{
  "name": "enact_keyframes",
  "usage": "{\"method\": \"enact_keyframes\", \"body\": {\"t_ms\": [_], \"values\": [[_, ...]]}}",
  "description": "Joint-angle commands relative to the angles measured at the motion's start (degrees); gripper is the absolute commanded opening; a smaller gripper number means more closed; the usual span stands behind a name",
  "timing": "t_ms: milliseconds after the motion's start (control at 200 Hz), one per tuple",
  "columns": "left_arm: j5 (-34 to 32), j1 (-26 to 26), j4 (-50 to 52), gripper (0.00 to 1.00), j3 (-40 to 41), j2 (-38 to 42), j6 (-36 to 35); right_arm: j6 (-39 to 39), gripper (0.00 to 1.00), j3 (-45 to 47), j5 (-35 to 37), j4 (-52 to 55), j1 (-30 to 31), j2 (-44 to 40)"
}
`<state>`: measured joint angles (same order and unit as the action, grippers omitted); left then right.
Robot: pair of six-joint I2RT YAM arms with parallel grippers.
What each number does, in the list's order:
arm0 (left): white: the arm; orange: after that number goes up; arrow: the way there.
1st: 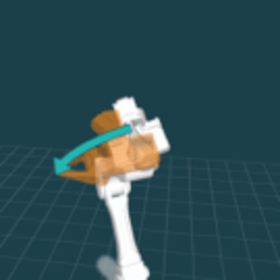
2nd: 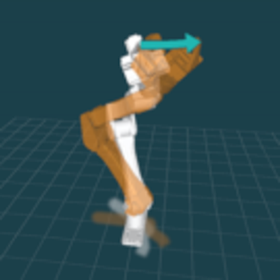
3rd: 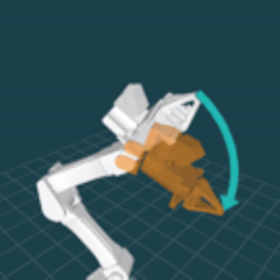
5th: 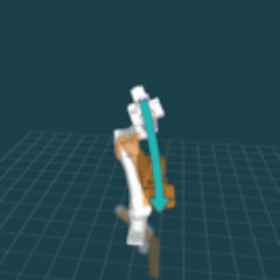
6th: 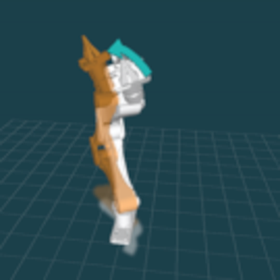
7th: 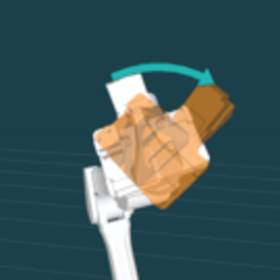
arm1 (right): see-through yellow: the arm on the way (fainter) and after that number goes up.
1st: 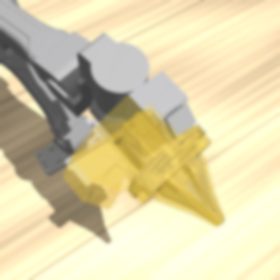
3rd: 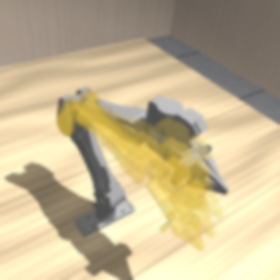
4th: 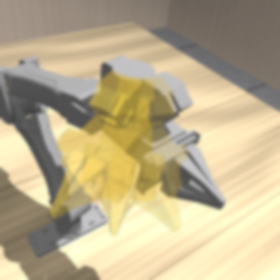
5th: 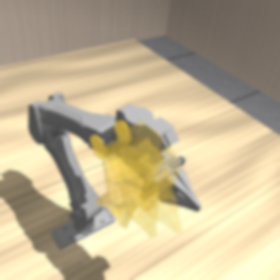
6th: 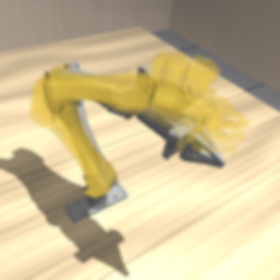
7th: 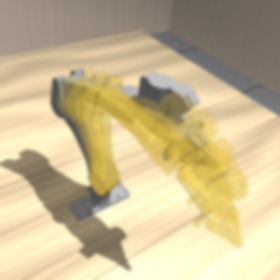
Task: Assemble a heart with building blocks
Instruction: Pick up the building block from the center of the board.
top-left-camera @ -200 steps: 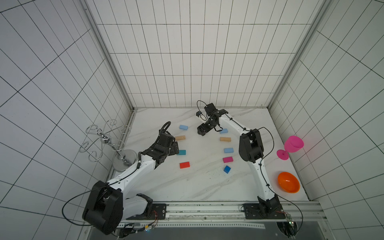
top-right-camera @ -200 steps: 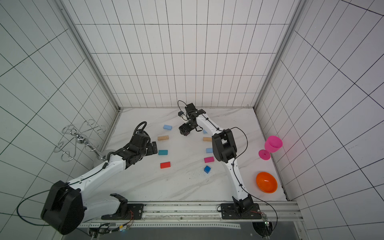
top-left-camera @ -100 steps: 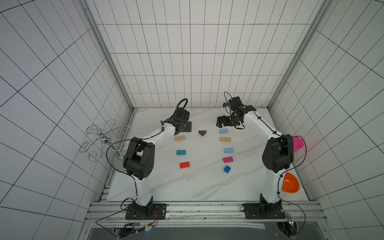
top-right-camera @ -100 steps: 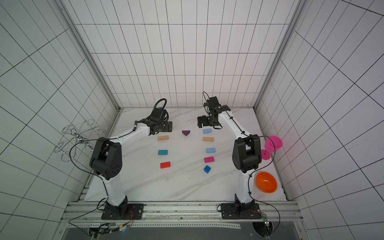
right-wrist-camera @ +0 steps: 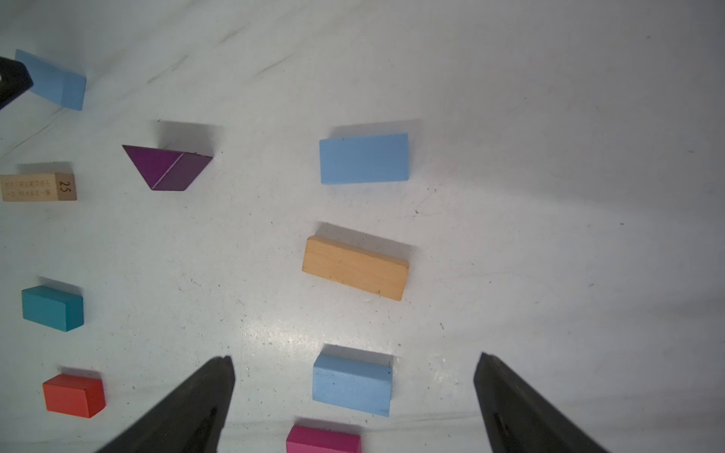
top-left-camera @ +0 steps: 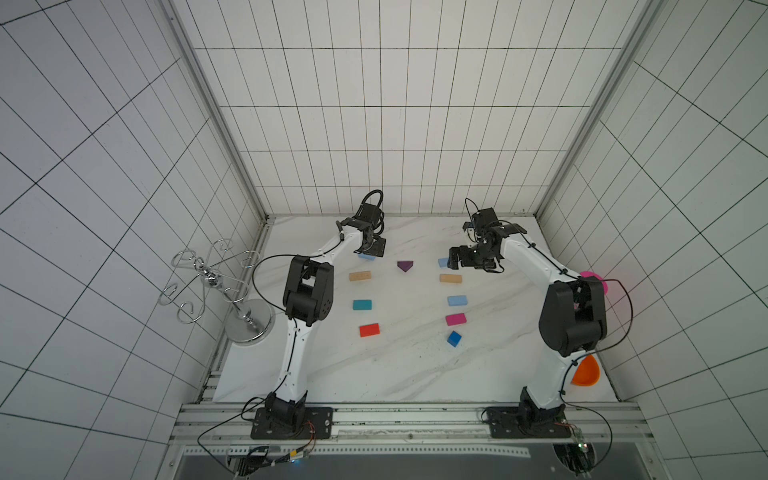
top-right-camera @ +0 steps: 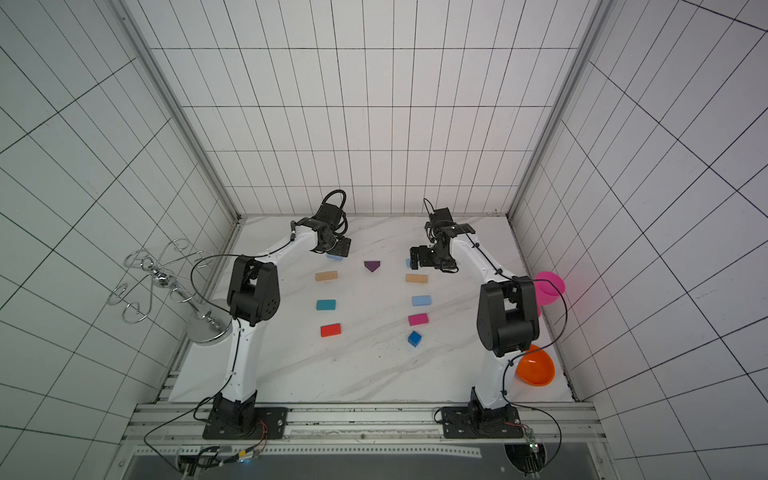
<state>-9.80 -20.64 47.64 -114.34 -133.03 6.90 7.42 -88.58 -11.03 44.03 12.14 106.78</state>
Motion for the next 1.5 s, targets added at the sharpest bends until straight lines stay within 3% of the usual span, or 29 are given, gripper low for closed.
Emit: {"method": "enact_keyframes", "body": {"t_ms": [0,630,839,1014,1074,1159,1229,1494], "values": [[0.95,0.61,1.32,0.97,-2.13,-1.78,-1.35,0.97,0.99,-1.23,-0.22,0.18,-0.93,0.53],[3.36,1.22,-0.18,0.95,-3.61,-6.0,-1.77,1.72,0.94,-0.2,-1.18,-0.61,-1.42,1.09],[4.9,1.22,-0.43,0.86,-3.81,-7.05,-2.39,1.72,0.86,0.24,-1.32,-0.61,-1.54,1.1],[5.58,1.22,-0.35,0.84,-3.87,-7.72,-2.58,1.81,0.86,0.47,-1.29,-0.65,-1.77,0.76],[5.66,1.22,-0.52,0.78,-3.99,-7.77,-2.75,1.79,0.86,0.46,-1.32,-0.65,-1.9,0.54],[7.0,1.31,-0.55,0.58,-4.05,-7.72,-3.09,1.7,0.85,0.76,-1.2,-0.62,-2.05,0.28],[7.89,1.31,0.02,0.48,-4.01,-7.45,-3.46,1.72,0.85,1.14,-1.17,-0.62,-2.25,-0.06],[8.18,0.69,5.08,0.4,0.11,-2.12,-5.39,0.67,0.83,1.28,-0.01,-0.94,-2.56,-0.96]]}}
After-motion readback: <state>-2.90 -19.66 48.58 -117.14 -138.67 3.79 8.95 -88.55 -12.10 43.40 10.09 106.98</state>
